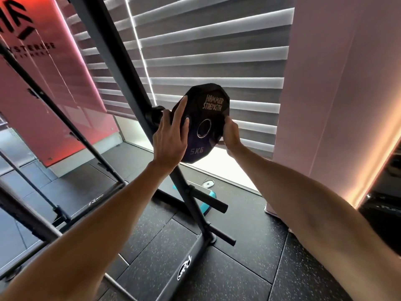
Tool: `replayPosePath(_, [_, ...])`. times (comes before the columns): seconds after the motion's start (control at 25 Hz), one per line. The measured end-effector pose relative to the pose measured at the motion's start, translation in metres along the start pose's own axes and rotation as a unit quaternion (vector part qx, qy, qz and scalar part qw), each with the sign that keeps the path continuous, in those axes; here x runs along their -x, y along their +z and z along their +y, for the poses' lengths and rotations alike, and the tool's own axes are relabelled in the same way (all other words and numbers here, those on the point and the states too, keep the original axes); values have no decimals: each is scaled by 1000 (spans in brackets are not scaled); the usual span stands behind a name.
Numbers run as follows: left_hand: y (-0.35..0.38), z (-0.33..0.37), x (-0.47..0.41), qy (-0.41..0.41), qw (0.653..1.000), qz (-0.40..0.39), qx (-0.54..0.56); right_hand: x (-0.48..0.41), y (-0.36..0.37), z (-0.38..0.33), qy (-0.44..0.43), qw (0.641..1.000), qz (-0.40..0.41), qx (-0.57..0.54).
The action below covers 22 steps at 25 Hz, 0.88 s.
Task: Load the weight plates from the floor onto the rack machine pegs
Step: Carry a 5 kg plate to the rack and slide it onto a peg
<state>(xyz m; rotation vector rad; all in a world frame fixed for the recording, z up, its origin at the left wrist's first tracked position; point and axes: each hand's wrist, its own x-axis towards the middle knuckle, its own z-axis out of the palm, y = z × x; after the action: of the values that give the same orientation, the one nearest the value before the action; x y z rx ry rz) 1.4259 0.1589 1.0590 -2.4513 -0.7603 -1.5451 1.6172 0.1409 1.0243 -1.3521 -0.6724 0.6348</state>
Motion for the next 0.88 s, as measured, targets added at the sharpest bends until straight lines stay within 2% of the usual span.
replayPosePath(0.08, [6,-2,-1,-2,1000,19,8,-6,8,-1,-2,995,-51,-90])
replayPosePath(0.2, [12,-4,0,16,999,40,17,-47,25,15,19,995,-37,-86])
replayPosePath(0.28, [14,-7,-3,21,998,54,7,-74,31,31,34,992,-59,-103])
replayPosePath(0.4, [10,-19,-16,11,999,53,-5,-50,38,11,61,989,-82,-104])
replayPosePath(0.56, [6,-36,-26,-3,998,49,-29,-29,37,-24,113,980,-165,-20])
replayPosePath(0.64, [5,-48,-31,-11,998,47,-28,-41,31,-35,148,963,-224,33])
replayPosePath(0.72, [5,-60,-34,-20,998,43,-33,-58,32,-44,192,944,-266,29])
replayPosePath(0.8, [6,-71,-36,-24,998,40,-39,-63,38,-55,213,937,-276,30])
replayPosePath(0.88, [7,-78,-39,-31,998,36,-45,-67,48,-59,199,938,-276,60])
